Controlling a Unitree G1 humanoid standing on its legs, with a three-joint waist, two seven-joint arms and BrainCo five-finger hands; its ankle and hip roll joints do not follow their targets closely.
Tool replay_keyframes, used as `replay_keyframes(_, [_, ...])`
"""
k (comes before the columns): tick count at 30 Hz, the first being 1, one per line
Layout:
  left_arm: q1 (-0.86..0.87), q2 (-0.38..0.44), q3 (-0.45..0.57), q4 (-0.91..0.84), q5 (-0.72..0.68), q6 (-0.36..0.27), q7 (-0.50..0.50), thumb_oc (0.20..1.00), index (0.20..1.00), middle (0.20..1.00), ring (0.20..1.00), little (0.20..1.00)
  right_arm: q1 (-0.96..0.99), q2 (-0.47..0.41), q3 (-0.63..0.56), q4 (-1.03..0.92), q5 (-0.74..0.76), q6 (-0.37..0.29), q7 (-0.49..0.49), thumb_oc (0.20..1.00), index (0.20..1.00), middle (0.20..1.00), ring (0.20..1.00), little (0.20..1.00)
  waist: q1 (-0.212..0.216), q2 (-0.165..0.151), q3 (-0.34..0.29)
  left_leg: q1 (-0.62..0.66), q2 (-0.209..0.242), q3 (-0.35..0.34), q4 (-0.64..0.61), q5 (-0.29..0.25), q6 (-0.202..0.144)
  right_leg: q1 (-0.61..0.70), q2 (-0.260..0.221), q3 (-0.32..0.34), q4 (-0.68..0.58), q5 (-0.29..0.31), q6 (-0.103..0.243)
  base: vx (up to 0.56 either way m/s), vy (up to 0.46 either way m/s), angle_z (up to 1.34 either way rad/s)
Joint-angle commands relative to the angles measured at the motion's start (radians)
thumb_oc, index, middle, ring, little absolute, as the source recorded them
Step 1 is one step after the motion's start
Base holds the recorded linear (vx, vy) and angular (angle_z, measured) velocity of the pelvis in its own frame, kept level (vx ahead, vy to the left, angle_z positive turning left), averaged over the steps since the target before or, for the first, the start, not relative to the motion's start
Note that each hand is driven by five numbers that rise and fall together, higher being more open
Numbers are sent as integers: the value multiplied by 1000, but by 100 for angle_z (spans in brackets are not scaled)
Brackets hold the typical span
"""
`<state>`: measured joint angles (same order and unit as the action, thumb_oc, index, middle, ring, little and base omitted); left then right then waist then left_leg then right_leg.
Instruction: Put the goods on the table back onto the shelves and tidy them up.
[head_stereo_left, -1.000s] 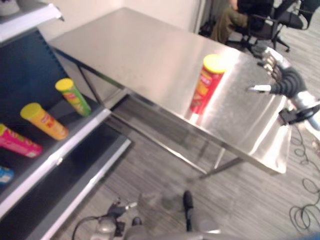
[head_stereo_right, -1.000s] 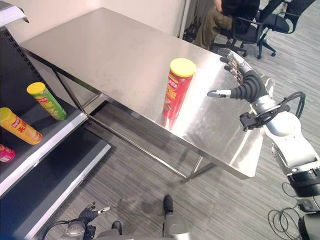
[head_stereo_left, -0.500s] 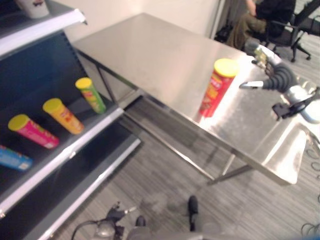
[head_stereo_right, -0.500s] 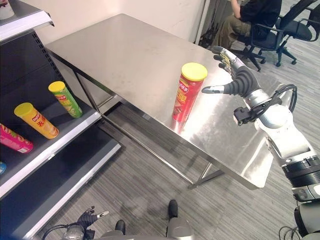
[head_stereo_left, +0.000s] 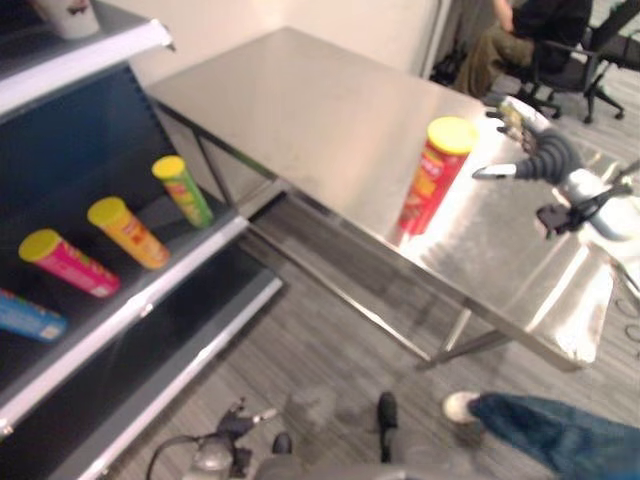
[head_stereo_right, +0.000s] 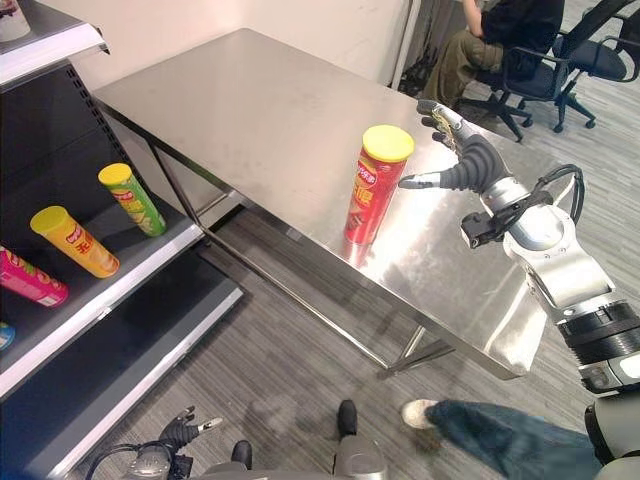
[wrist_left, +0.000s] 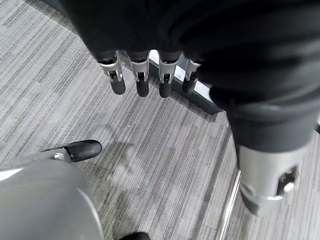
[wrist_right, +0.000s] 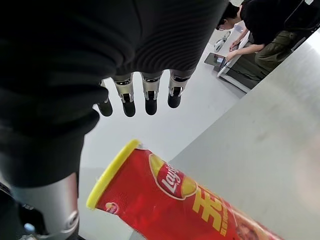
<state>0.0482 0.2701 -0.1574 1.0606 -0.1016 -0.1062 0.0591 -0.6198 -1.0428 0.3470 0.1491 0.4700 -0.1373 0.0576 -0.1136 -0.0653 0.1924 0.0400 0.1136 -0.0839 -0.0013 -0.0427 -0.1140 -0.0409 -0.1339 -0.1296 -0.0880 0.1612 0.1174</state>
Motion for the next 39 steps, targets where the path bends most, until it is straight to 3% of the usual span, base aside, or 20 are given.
replay_keyframes(1, [-16, 67, -14, 0, -6, -14, 0, 1000, 1000, 1000, 1000, 1000, -124, 31, 25, 40, -5, -20, -25, 1000, 1000, 1000, 1000, 1000, 34, -35, 5, -32, 5, -7, 94, -119, -2, 57, -73, 1, 114, -213, 87, 0, 6, 10])
replay_keyframes(13, [-9, 67, -9, 8, -19, -11, -5, 1000, 1000, 1000, 1000, 1000, -148, 46, 46, 87, -14, -8, -24, 1000, 1000, 1000, 1000, 1000, 50, -34, 12, -43, -3, -18, 99, -119, -2, 63, -82, -13, 114, -214, 87, -1, 5, 3])
replay_keyframes(18, [-13, 65, -4, 2, -23, -11, -7, 1000, 1000, 1000, 1000, 1000, -81, 41, -6, 46, 22, -18, -18, 1000, 1000, 1000, 1000, 1000, 47, -34, 13, -42, -5, -17, 101, -121, -1, 66, -84, -14, 112, -213, 88, 0, 0, 0])
replay_keyframes(25, [-31, 56, 37, 15, -21, -10, -5, 1000, 1000, 1000, 1000, 1000, 201, -4, -314, -133, 50, -68, -29, 1000, 1000, 1000, 1000, 1000, 17, -28, 14, -41, -4, -7, 101, -127, 2, 59, -86, -5, 116, -215, 93, 1, 3, 1])
replay_keyframes(26, [-25, 50, 46, 16, -12, -13, -8, 1000, 1000, 1000, 1000, 1000, 292, -3, -427, -181, 53, -91, -37, 1000, 1000, 1000, 1000, 1000, 6, -25, 12, -40, -1, -3, 102, -130, 3, 55, -85, -1, 116, -215, 95, 0, 0, 0])
replay_keyframes(27, [-25, 51, 45, 16, -12, -13, -8, 1000, 1000, 1000, 1000, 1000, 294, -3, -429, -182, 53, -91, -36, 1000, 1000, 1000, 1000, 1000, 7, -25, 12, -39, -1, -3, 102, -130, 3, 55, -85, -1, 116, -215, 95, 26, 15, -3])
replay_keyframes(28, [-21, 46, 56, 17, -4, -15, -12, 1000, 1000, 1000, 1000, 1000, 361, 11, -533, -213, 43, -115, -53, 1000, 1000, 1000, 1000, 1000, -7, -22, 10, -37, 1, 4, 101, -134, 5, 50, -84, 6, 116, -215, 97, 20, 13, -4])
replay_keyframes(30, [-21, 42, 62, 17, 3, -17, -12, 1000, 1000, 1000, 1000, 1000, 402, 38, -618, -241, 25, -139, -89, 1000, 1000, 1000, 1000, 1000, -17, -19, 7, -32, 4, 10, 100, -138, 8, 47, -80, 16, 115, -216, 98, 23, 18, -6])
replay_keyframes(39, [-43, 49, 68, 5, 13, -17, -1, 1000, 1000, 1000, 1000, 1000, 448, 131, -813, -317, 15, -206, -196, 1000, 1000, 1000, 1000, 1000, -53, -26, -17, -18, 5, 36, 95, -144, 18, 33, -69, 57, 108, -207, 98, 8, 20, -16])
